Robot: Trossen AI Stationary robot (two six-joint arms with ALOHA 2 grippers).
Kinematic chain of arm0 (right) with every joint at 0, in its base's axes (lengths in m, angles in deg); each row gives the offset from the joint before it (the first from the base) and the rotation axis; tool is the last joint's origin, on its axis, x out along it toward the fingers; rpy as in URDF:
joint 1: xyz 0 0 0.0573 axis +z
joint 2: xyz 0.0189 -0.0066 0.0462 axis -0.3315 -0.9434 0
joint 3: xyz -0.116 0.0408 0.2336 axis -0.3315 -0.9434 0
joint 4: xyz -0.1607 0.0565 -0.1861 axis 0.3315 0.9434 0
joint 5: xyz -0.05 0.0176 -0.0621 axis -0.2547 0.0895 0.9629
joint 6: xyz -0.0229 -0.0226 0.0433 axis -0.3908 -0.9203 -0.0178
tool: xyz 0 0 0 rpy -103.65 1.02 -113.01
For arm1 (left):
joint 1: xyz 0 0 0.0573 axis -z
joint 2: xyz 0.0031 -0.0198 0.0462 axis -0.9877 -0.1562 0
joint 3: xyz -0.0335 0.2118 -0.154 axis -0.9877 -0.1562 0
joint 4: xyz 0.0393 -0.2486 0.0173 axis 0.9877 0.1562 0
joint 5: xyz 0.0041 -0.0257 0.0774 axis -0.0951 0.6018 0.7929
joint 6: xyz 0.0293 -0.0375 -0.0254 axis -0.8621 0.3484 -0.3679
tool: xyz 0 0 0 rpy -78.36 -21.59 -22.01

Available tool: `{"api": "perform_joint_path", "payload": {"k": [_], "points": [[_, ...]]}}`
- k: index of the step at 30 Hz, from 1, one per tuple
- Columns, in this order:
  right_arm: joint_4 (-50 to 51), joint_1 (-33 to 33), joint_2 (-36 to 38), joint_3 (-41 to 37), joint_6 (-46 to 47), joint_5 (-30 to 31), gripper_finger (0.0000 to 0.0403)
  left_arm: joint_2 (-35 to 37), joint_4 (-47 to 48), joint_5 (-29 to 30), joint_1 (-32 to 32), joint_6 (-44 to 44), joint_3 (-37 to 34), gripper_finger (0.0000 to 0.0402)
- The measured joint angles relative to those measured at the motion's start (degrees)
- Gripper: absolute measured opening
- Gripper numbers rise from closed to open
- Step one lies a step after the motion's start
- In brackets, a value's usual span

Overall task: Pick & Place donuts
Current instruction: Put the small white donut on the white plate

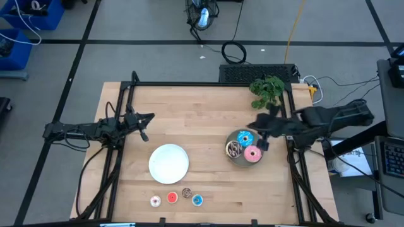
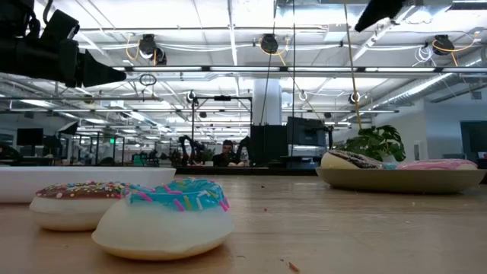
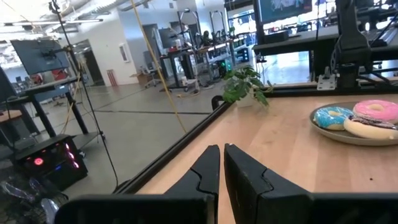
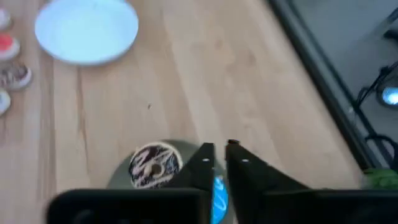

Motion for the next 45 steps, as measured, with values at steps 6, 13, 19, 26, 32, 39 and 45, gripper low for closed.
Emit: {"api": "perform_joint_path", "payload": {"k": [6, 13, 19, 26, 32, 39, 45], "points": [[-19.3, 6.4, 13.8, -18.1, -4.7, 9.9, 0.001, 0.0, -1.5, 0.0, 0.0, -1.6, 0.0, 0.0031], [-48.6, 6.6, 26.3, -38.2, -20.1, 7.5, 0.0002, 0.0, -1.5, 3.3, 0.0, -4.2, 0.0, 0.0031], [-57.9, 6.6, 36.3, -48.6, -24.3, 2.0, 0.0001, 0.0, -1.5, 4.5, 0.0, -3.1, 0.0, 0.0031], [-63.3, 4.4, 43.5, -53.9, -30.5, -6.2, 0.0, 0.0, -1.3, 4.5, 0.0, -1.4, 0.0, 0.0031], [-63.3, 1.5, 45.0, -56.4, -31.6, -10.0, 0.0, 0.0, -6.9, 4.6, 0.0, -3.1, 0.0, 0.0031], [-63.9, 0.4, 46.6, -58.4, -33.7, -11.4, 0.0, 0.0, -6.3, 4.6, 0.0, 2.1, 0.0, 0.0031], [-62.3, 0.0, 47.4, -58.5, -35.0, -14.5, 0.0, 0.0, -2.4, 4.5, 0.0, 5.4, 0.0, 0.0031]]}}
